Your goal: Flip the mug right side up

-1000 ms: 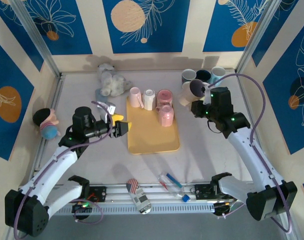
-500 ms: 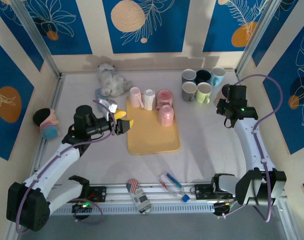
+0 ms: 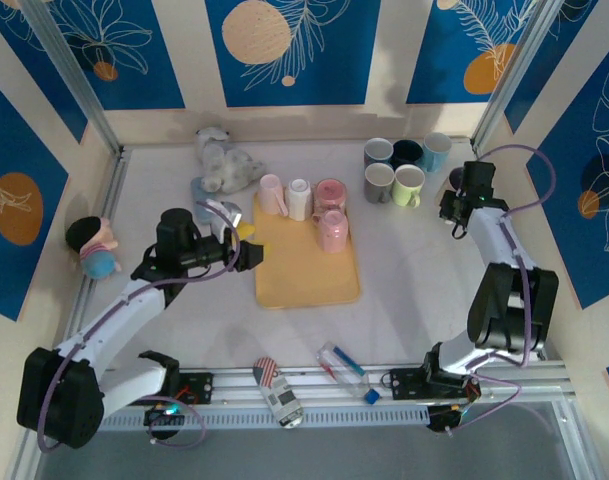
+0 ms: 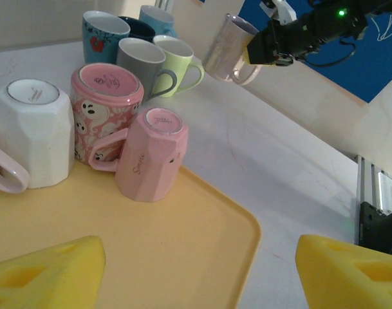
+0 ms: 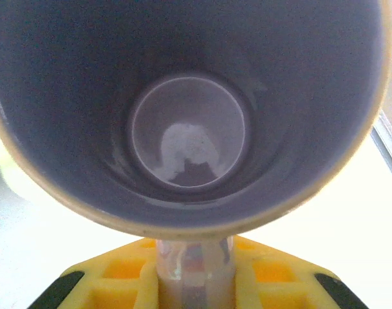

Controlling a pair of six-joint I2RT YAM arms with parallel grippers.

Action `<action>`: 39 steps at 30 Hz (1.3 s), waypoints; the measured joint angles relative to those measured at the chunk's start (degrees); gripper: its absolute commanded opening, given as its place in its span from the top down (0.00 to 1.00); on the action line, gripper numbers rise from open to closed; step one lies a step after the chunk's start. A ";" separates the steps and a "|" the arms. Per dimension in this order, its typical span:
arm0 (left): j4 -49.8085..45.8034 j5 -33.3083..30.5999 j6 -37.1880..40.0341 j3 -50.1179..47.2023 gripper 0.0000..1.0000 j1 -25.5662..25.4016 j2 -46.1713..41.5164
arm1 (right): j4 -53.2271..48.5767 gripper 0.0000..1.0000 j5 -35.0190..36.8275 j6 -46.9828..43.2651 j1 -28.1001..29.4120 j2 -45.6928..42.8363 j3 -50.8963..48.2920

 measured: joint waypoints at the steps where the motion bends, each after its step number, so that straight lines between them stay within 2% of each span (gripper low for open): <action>1: 0.00 0.00 0.09 0.02 0.22 0.00 0.33 | 0.96 1.00 -0.68 -0.81 -0.26 1.70 0.57; 11: -0.94 0.33 1.51 0.04 0.22 0.00 2.05 | 6.88 1.00 -6.62 -5.73 -2.05 13.40 6.69; 21: -1.44 0.26 2.58 0.13 0.21 0.00 2.47 | 7.28 0.99 -7.96 -9.29 -1.99 17.16 9.55; 27: -1.75 0.11 2.58 0.13 0.21 0.00 3.43 | 7.87 0.90 -7.32 -11.32 -1.27 18.12 9.73; 30: -1.79 -0.33 2.60 0.13 0.21 0.00 3.45 | 7.82 0.72 -6.80 -11.93 -1.01 18.49 10.25; 32: -1.97 -0.57 2.78 0.15 0.21 0.00 3.45 | 8.13 0.65 -6.45 -12.46 -0.79 18.62 10.34; 39: -3.06 -4.09 2.36 0.35 0.18 0.00 3.43 | 8.31 0.53 -2.95 -12.76 0.09 16.87 11.10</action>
